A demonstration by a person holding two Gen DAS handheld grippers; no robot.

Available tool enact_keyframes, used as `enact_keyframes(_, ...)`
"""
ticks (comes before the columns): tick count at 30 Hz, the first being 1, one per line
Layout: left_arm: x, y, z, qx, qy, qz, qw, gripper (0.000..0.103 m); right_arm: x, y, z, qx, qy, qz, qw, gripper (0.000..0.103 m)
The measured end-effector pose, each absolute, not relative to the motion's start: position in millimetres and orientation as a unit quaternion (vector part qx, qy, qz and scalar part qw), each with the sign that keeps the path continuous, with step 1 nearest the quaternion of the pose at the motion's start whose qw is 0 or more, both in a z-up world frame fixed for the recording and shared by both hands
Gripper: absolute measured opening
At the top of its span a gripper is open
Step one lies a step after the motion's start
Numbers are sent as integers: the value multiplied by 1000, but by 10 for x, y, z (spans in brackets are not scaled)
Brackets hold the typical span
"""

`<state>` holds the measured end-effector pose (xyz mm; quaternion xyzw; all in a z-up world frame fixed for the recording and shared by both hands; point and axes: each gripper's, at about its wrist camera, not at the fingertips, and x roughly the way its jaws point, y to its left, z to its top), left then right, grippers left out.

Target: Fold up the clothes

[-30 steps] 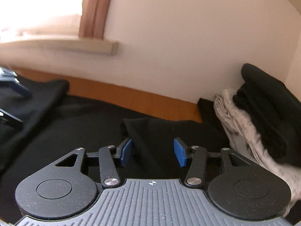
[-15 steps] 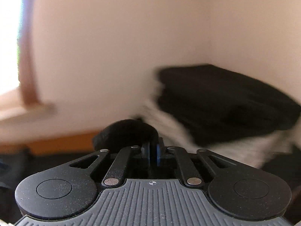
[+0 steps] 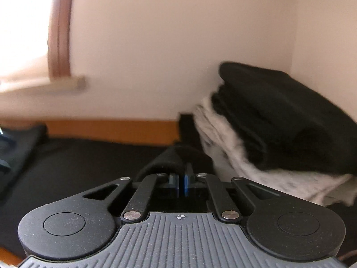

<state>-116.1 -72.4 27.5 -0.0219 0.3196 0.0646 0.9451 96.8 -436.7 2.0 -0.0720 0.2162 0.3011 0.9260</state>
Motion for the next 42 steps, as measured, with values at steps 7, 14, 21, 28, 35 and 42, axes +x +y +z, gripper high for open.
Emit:
enact_keyframes(7,-1048,-960,629,-95,276,12,956,102,703,-4029,730,8,155,375,914,4)
enact_keyframes(14,-697,-1282,770,-121,253,0,960,102,421,-3847,1224,28,116,412,903,4)
enact_keyframes(21,-459,-1247,828,-166,215,29,962,99,279,-3772,1363,16,116,429,896,4)
enact_keyframes(28,-497,-1081,738,-255,214,30,942,96,241,-3813,1370,13,120,429,895,4)
enact_keyframes(35,-570,-891,696,-289,201,17,936,66,185,-3708,1334,8,124,442,888,4)
enact_keyframes(42,-797,-660,851,-260,183,18,948,26,48,-3519,1366,-15,123,450,884,4)
